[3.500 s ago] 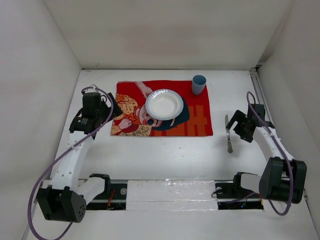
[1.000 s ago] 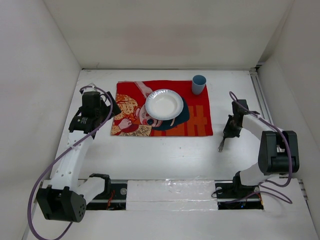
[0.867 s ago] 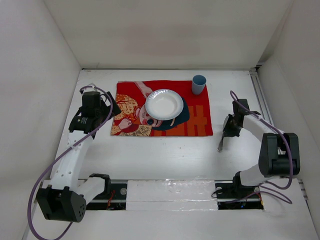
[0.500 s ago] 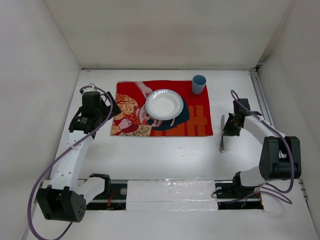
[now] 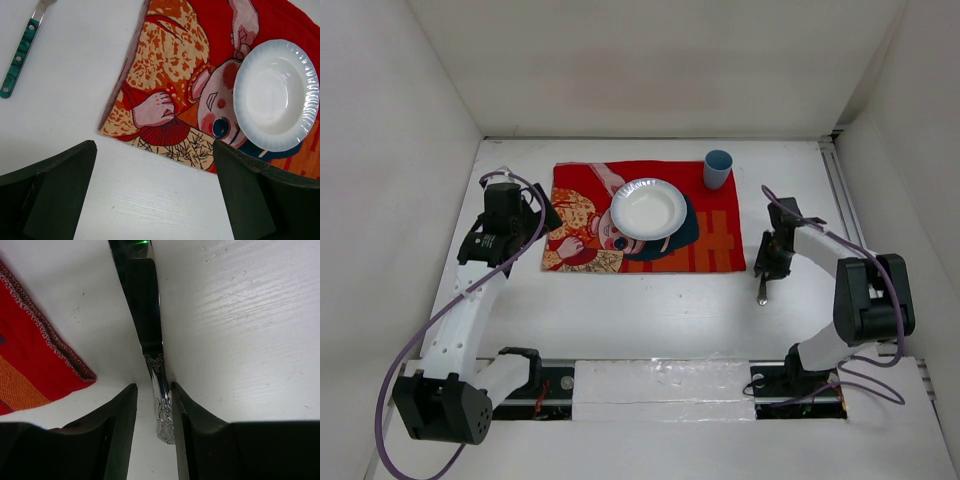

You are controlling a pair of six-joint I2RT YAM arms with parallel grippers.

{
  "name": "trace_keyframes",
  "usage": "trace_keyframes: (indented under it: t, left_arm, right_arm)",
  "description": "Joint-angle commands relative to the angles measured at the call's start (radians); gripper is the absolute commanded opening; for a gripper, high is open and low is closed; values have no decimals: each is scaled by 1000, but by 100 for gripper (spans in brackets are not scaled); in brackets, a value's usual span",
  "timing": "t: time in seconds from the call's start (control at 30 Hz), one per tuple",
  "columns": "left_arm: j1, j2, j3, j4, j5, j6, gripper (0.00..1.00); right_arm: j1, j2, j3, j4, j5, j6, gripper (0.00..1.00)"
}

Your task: Set the dinner table for one person

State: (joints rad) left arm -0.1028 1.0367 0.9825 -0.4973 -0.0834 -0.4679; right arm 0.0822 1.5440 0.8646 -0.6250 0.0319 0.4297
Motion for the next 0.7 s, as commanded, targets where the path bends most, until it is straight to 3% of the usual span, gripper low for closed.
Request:
trace_keyframes:
  t: [0.0, 0.13, 0.37, 0.4, 0.67]
  left_arm:
    - [5, -20, 25, 16, 4, 14, 100]
    - [5, -29, 25, 16, 4, 14, 100]
    - [5, -38, 25, 16, 13, 23, 100]
    - [5, -38, 25, 16, 13, 23, 100]
    - [5, -38, 25, 16, 13, 23, 100]
  right_arm:
    - [11, 33, 39, -19, 17, 0, 39]
    - [21, 61, 50, -28, 28, 11, 36]
    - [31, 100, 50, -16, 28, 11, 10]
    - [31, 100, 50, -16, 28, 11, 2]
    - [51, 30, 50, 8, 48, 11, 0]
